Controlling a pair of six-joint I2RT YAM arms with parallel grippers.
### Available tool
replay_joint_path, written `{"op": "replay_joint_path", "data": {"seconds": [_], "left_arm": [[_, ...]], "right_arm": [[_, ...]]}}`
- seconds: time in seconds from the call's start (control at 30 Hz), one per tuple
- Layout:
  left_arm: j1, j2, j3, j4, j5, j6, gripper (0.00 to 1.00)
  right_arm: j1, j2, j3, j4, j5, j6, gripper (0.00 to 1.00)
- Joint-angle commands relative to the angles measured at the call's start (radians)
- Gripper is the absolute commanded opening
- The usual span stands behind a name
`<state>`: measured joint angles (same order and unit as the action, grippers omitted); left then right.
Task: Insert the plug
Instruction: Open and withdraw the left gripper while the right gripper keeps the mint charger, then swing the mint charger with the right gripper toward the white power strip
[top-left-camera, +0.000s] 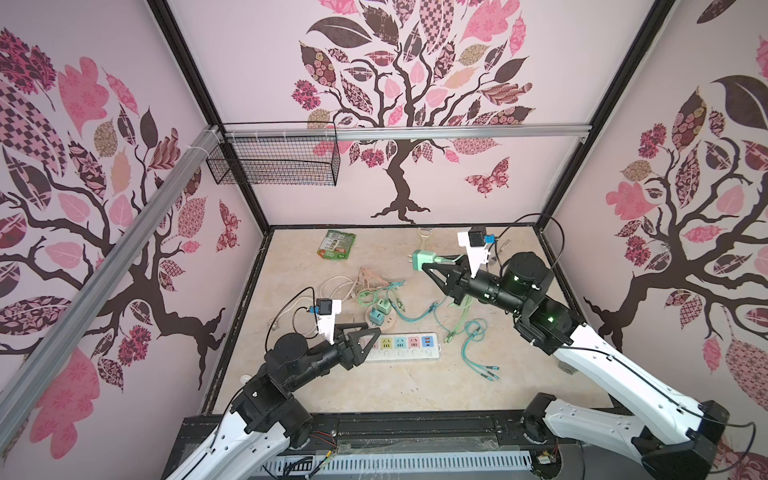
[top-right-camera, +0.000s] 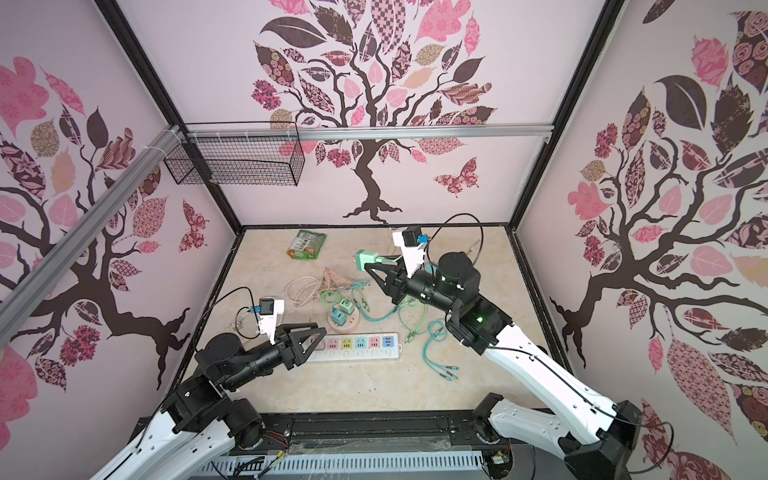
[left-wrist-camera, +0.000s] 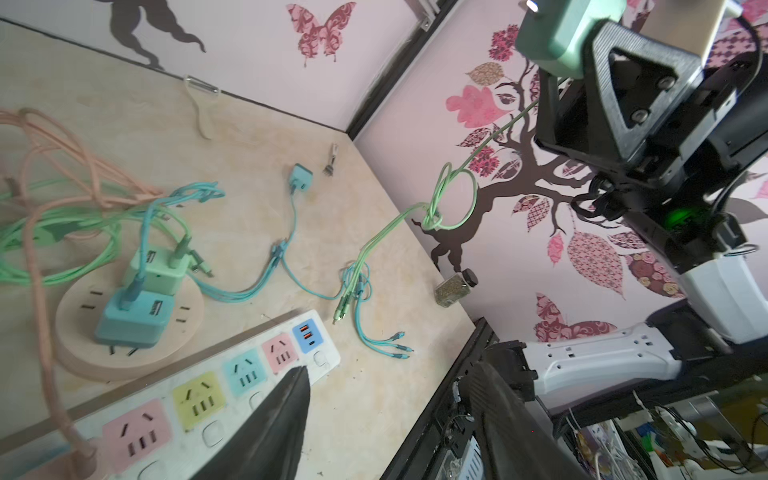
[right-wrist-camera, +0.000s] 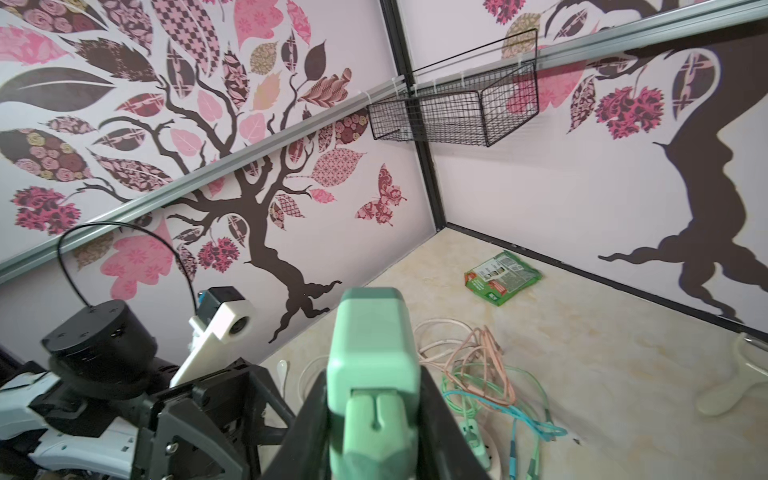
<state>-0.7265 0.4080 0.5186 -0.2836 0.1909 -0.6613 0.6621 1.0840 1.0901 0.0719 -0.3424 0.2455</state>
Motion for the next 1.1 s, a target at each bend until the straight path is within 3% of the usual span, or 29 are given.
{"op": "replay_joint_path", "data": {"seconds": [0.0, 0.6, 0.83, 1.07], "left_arm": [[0.001, 0.002, 0.043, -0.140, -0.094, 0.017, 0.65], [0.004, -0.126, 0.047, -0.353, -0.190, -0.034, 0.66], [0.004, -0.116, 0.040, -0.373, -0.216, -0.058, 0.66], [0.005, -0.103, 0.055, -0.469, -0.359, -0.090, 0.66]], "right_arm": [[-0.041, 0.081, 0.074, -0.031, -0.062, -0.039, 0.18], [-0.112, 0.518, 0.502, -0.042, -0.149, -0.056, 0.18], [-0.113, 0.545, 0.384, 0.004, -0.195, -0.021, 0.16], [-0.110, 0.478, 0.224, 0.006, -0.238, -0.024, 0.16]]}}
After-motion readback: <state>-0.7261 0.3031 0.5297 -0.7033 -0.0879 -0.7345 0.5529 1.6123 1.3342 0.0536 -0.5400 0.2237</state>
